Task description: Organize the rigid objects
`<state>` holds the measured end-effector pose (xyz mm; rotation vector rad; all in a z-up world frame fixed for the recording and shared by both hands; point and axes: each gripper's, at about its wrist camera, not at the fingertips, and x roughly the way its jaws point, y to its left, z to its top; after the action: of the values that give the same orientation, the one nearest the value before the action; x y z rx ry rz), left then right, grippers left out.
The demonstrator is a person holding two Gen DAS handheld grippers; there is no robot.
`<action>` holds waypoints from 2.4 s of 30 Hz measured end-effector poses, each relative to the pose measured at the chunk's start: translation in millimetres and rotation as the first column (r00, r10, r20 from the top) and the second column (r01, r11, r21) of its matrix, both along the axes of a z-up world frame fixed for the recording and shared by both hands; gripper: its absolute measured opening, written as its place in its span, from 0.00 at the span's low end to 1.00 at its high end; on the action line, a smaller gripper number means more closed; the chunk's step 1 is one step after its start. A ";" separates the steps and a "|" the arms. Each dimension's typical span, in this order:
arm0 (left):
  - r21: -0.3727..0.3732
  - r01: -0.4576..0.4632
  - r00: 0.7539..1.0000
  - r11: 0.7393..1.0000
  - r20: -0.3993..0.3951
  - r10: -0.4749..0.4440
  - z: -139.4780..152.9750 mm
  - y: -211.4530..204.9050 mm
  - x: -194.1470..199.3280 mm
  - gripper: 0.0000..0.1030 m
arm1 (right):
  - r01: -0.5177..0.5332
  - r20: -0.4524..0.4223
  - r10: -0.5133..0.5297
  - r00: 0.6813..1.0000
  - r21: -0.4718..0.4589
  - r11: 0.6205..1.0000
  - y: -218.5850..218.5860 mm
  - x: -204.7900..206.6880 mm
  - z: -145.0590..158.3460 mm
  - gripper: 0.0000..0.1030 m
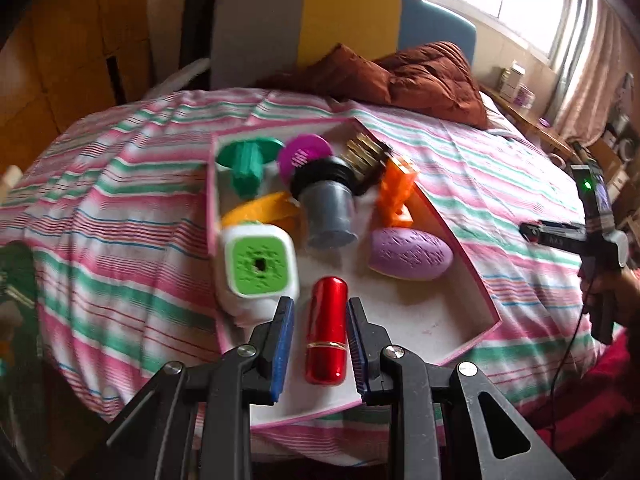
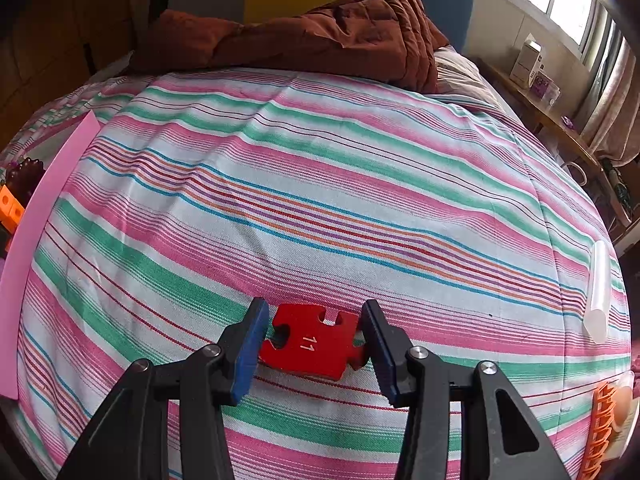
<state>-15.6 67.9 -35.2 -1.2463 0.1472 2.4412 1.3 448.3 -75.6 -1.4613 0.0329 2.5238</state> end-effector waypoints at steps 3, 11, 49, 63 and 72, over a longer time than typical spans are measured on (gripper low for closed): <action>0.018 -0.048 0.999 0.999 -0.021 0.049 12.5 -8.3 -3.9 0.26 | 0.012 0.008 -0.011 1.000 -0.017 1.000 0.9 0.5 1.0 0.47; 0.019 -0.071 0.995 0.997 -0.075 0.072 26.5 -17.5 -5.7 0.26 | 0.029 0.064 -0.026 0.998 -0.039 0.999 -7.6 4.9 5.1 0.47; 0.012 -0.251 0.963 0.968 -0.103 0.250 19.1 -61.1 -8.6 0.71 | -0.474 -0.083 0.467 0.881 -0.181 0.862 -266.4 -0.4 42.2 0.47; 0.018 -0.287 0.944 0.958 -0.167 0.285 33.8 -58.5 -0.8 1.00 | -0.477 -0.118 0.464 0.878 -0.136 0.868 -274.7 5.3 26.8 0.58; 0.004 -0.338 0.918 0.941 -0.221 0.330 43.4 -53.1 12.9 1.00 | -0.295 -0.265 0.266 0.927 -0.079 0.952 -262.5 20.2 64.9 0.58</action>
<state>-2.7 14.8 8.3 -1.0849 0.0370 2.8820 21.5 185.8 -10.7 -1.2512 0.0146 2.9767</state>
